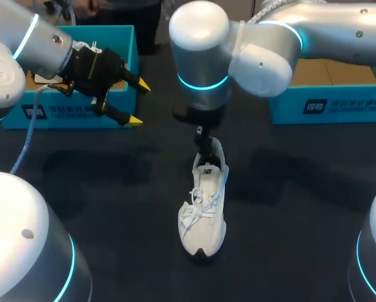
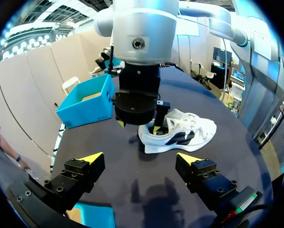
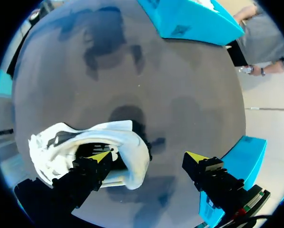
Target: Take the shoe out of the shoebox, open the shoe tongue, remove and reinsert the insole, then place the shoe into the shoebox
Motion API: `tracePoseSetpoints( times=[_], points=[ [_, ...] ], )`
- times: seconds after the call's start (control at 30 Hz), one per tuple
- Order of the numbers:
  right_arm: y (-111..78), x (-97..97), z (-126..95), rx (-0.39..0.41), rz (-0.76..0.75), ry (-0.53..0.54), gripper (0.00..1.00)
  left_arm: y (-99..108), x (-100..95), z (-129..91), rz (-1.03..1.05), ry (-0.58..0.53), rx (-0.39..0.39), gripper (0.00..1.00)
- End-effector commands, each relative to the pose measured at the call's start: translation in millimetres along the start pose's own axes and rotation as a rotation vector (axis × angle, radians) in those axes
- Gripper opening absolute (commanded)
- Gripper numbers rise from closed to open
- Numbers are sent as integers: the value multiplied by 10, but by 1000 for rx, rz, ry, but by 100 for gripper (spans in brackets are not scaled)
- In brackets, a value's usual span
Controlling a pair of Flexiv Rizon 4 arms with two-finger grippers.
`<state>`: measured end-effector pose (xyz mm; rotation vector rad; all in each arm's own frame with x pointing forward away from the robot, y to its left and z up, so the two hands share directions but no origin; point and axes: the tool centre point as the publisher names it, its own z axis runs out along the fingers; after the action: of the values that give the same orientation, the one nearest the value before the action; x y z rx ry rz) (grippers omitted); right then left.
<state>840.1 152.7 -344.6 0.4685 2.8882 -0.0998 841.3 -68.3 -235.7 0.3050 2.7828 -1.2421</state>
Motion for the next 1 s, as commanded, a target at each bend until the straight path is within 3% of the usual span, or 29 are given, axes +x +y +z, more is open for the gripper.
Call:
tracePoseSetpoints(
  times=[0.03, 0.3, 0.7, 0.87, 0.9, 1.0],
  points=[
    [-77, -35, 106, -24, -10, 0, 100, -2, 9, -5, 1, 0, -3, 100],
    [-99, -66, 296, -46, -32, 19, 100, -2, 9, -5, 1, 0, -3, 100],
    [-18, 1, 377, -42, -60, 56, 98, -2, 9, -5, 1, 0, -3, 100],
    [-28, 4, 398, -22, -61, 64, 69, -2, 9, -5, 1, 0, -3, 100],
    [-32, 0, 403, -14, -63, 65, 55, -2, 9, -5, 1, 0, -3, 100],
    [-43, -19, 391, -3, -61, 65, 40, -2, 9, -5, 1, 0, -3, 100]
  ],
)
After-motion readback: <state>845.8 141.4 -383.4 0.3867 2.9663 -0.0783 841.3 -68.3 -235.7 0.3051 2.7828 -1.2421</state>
